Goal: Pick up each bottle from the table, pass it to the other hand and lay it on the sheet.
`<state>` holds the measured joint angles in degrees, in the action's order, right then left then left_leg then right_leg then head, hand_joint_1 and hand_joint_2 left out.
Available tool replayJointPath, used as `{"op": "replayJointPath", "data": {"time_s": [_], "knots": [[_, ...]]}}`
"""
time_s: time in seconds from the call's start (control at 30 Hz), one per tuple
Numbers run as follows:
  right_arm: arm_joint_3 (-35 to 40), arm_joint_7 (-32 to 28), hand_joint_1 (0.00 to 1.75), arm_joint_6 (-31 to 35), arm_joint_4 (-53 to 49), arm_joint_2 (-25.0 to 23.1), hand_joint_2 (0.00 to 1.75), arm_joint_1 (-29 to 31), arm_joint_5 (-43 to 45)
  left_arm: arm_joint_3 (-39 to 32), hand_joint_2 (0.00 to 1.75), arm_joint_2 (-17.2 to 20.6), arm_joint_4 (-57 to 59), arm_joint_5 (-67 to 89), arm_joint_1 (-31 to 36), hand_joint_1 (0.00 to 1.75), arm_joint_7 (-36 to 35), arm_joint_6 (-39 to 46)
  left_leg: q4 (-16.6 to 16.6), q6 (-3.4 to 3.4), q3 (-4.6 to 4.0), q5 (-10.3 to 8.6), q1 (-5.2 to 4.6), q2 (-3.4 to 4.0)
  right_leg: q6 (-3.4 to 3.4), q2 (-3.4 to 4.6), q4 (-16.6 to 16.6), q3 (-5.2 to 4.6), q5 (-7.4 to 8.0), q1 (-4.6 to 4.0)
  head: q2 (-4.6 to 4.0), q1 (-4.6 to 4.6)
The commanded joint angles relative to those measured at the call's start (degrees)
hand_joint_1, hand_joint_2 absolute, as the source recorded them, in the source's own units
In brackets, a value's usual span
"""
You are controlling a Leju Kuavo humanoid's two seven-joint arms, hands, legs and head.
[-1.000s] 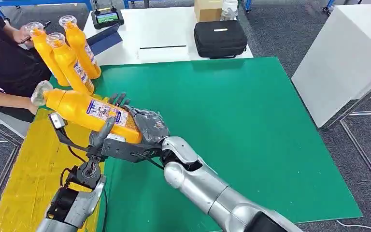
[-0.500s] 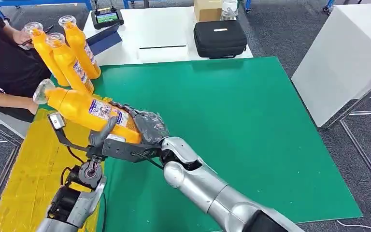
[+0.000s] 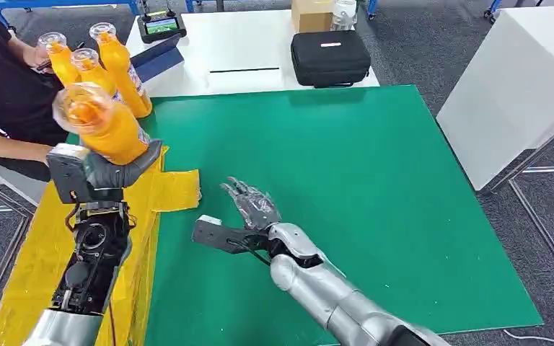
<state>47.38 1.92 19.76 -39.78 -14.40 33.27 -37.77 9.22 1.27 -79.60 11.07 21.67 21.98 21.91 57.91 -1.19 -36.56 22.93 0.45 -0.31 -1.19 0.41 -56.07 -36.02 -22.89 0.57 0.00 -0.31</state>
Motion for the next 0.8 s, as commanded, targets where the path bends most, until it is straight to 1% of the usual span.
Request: {"op": "replayJointPath", "data": {"time_s": [0.03, 0.07, 0.1, 0.13, 0.17, 0.2, 0.27, 0.3, 0.37, 0.4, 0.43, 0.47, 0.53, 0.57, 0.63, 0.67, 0.7, 0.73, 0.77, 0.8], "knots": [[-12.76, 0.50, 0.00, -1.63, -15.49, 7.35, 0.00, -6.28, -2.69, -1.53, 1.75, 2.68, 3.34, 30.39, 2.87, 1.75, -6.02, 12.08, 0.01, 0.02, 0.12, 0.04, 0.03, -0.18, 0.01, -0.23, 0.02, 0.22, -0.09, -0.04, 0.00, 0.04], [-14.43, 0.36, 0.00, -2.06, -18.91, 7.81, 0.00, -7.65, -3.31, -1.70, 1.75, 3.49, 5.60, 43.63, 2.26, 1.75, -10.11, 14.79, -0.01, 0.02, 0.10, 0.03, 0.01, -0.07, 0.02, -0.12, 0.03, 0.15, -0.06, -0.02, 0.00, 0.02], [-15.54, 0.29, 0.00, -2.26, -21.40, 8.27, 0.00, -8.63, -3.39, -1.57, 1.75, 4.22, 8.11, 50.49, 2.14, 1.75, -12.22, 15.34, -0.01, 0.04, 0.29, 0.11, 0.01, -0.07, 0.04, -0.13, 0.02, 0.36, -0.15, -0.03, 0.00, 0.02], [-16.53, 0.06, 0.00, -2.61, -24.17, 8.96, 0.00, -9.74, -3.57, -1.23, 1.75, 4.57, 10.46, 55.91, 1.64, 1.75, -14.43, 16.15, -0.05, 0.03, 0.20, 0.05, -0.03, -0.04, 0.02, -0.09, 0.05, 0.25, -0.07, 0.01, 0.00, -0.02], [-16.62, 0.03, 0.00, -2.82, -24.73, 9.18, 0.00, -9.93, -3.65, -1.20, 1.75, 4.62, 11.19, 55.77, 1.55, 1.75, -14.22, 16.93, -0.09, 0.03, 0.20, 0.03, -0.04, -0.03, 0.02, -0.08, 0.07, 0.23, -0.06, 0.02, 0.00, 0.02], [-16.62, 0.03, 0.00, -2.82, -24.73, 9.18, 0.00, -9.93, -3.65, -1.20, 1.75, 4.62, 11.19, 55.77, 1.55, 1.75, -14.22, 16.93, -0.10, 0.05, 0.39, 0.09, -0.03, -0.12, 0.04, -0.19, 0.08, 0.44, -0.15, 0.01, 0.00, 0.00], [-16.62, 0.03, 0.00, -2.82, -24.73, 9.18, 0.00, -9.93, -3.65, -1.20, 1.75, 4.62, 11.19, 55.77, 1.55, 1.75, -14.22, 16.93, -0.05, 0.03, 0.22, 0.05, -0.03, -0.10, 0.02, -0.18, 0.04, 0.27, -0.10, 0.02, 0.00, 0.02], [-16.72, -0.12, 0.00, -2.90, -24.63, 9.14, 0.00, -10.05, -3.71, -0.75, 1.75, 5.03, 11.96, 57.76, 1.66, 1.75, -14.81, 16.23, -0.03, 0.04, 0.32, 0.10, 0.01, -0.09, 0.04, -0.20, 0.05, 0.38, -0.13, -0.02, 0.00, 0.00], [-17.92, -1.39, 0.00, -1.92, -26.98, 9.81, 0.00, -11.18, -3.44, 1.78, 1.75, 7.31, 17.94, 65.16, 2.85, 1.75, -19.84, 10.14, -0.04, 0.03, 0.25, 0.08, -0.02, 0.03, 0.02, -0.05, 0.04, 0.26, -0.09, 0.01, 0.00, 0.00], [-18.80, -1.46, 0.00, -1.99, -28.41, 9.89, 0.00, -11.63, -3.38, 3.64, 1.75, 8.67, 23.02, 67.69, 4.55, 1.75, -21.79, 7.86, -0.04, 0.06, 0.44, 0.14, 0.02, 0.03, 0.05, -0.07, 0.07, 0.46, -0.16, -0.04, 0.00, 0.02], [-19.39, -1.56, 0.00, -2.08, -29.28, 9.83, 0.00, -11.84, -3.42, 4.68, 1.75, 9.14, 26.54, 67.85, 5.79, 1.75, -21.82, 6.89, -0.08, 0.03, 0.18, 0.01, -0.04, -0.03, 0.02, -0.08, 0.04, 0.18, -0.06, 0.04, 0.00, 0.00], [-19.77, -1.64, 0.00, -2.19, -30.02, 9.87, 0.00, -12.03, -3.42, 5.87, 1.75, 9.45, 29.87, 67.77, 6.92, 1.75, -21.86, 5.65, -0.09, 0.06, 0.36, 0.05, -0.02, -0.14, 0.05, -0.22, 0.05, 0.39, -0.14, 0.01, 0.00, 0.00], [-20.90, -1.97, 0.00, -2.40, -31.41, 10.27, 0.00, -12.60, -3.44, 8.32, 1.75, 9.71, 35.95, 68.15, 9.02, 1.75, -21.48, 2.68, -0.07, 0.04, 0.22, -0.01, -0.04, -0.18, 0.03, -0.25, 0.03, 0.25, -0.10, 0.03, 0.00, 0.00], [-21.56, -2.51, 0.00, -2.48, -31.90, 10.34, 0.00, -12.94, -3.20, 9.26, 1.75, 9.57, 37.94, 67.61, 9.77, 1.75, -21.08, 1.04, -0.04, 0.05, 0.31, 0.02, 0.00, -0.19, 0.04, -0.28, 0.03, 0.36, -0.14, -0.02, 0.00, 0.02], [-22.22, -2.93, 0.00, -2.48, -32.55, 10.56, 0.00, -13.19, -3.16, 10.17, 1.75, 9.33, 39.83, 66.57, 10.28, 1.75, -20.11, -1.06, -0.03, 0.04, 0.19, -0.01, 0.01, -0.07, 0.02, -0.13, 0.04, 0.19, -0.07, -0.02, 0.00, 0.02], [-22.67, -3.39, 0.00, -2.67, -32.59, 10.78, 0.00, -12.96, -2.87, 11.34, 1.75, 9.24, 41.20, 66.05, 10.96, 1.75, -19.56, -3.23, -0.03, 0.04, 0.32, 0.03, 0.01, -0.16, 0.03, -0.24, 0.05, 0.36, -0.13, -0.03, 0.00, 0.00], [-22.82, -3.43, 0.00, -2.75, -32.55, 10.95, 0.00, -12.76, -2.86, 11.62, 1.75, 9.16, 41.61, 65.65, 11.17, 1.75, -19.38, -3.87, -0.02, 0.04, 0.25, 0.01, 0.01, -0.15, 0.03, -0.22, 0.04, 0.28, -0.11, -0.03, 0.00, 0.02], [-23.09, -4.25, 0.00, -2.83, -32.20, 11.17, 0.00, -12.39, -2.04, 12.83, 1.75, 8.99, 43.71, 65.37, 12.35, 1.75, -18.77, -6.91, -0.03, 0.03, 0.15, -0.03, -0.03, -0.12, 0.01, -0.17, 0.02, 0.15, -0.07, 0.02, 0.00, 0.00], [-23.09, -4.25, 0.00, -2.83, -32.20, 11.17, 0.00, -12.39, -2.04, 12.83, 1.75, 8.99, 43.71, 65.37, 12.35, 1.75, -18.77, -6.91, -0.02, 0.03, 0.22, -0.01, -0.01, -0.18, 0.02, -0.24, 0.03, 0.25, -0.11, 0.00, 0.00, 0.02], [-23.16, -4.71, 0.00, -2.90, -31.56, 11.36, 0.00, -11.97, -1.74, 13.71, 1.75, 8.88, 45.70, 65.19, 13.35, 1.75, -18.27, -9.30, -0.02, 0.03, 0.16, -0.02, -0.01, -0.12, 0.02, -0.17, 0.03, 0.18, -0.08, -0.01, 0.00, 0.00]]}}
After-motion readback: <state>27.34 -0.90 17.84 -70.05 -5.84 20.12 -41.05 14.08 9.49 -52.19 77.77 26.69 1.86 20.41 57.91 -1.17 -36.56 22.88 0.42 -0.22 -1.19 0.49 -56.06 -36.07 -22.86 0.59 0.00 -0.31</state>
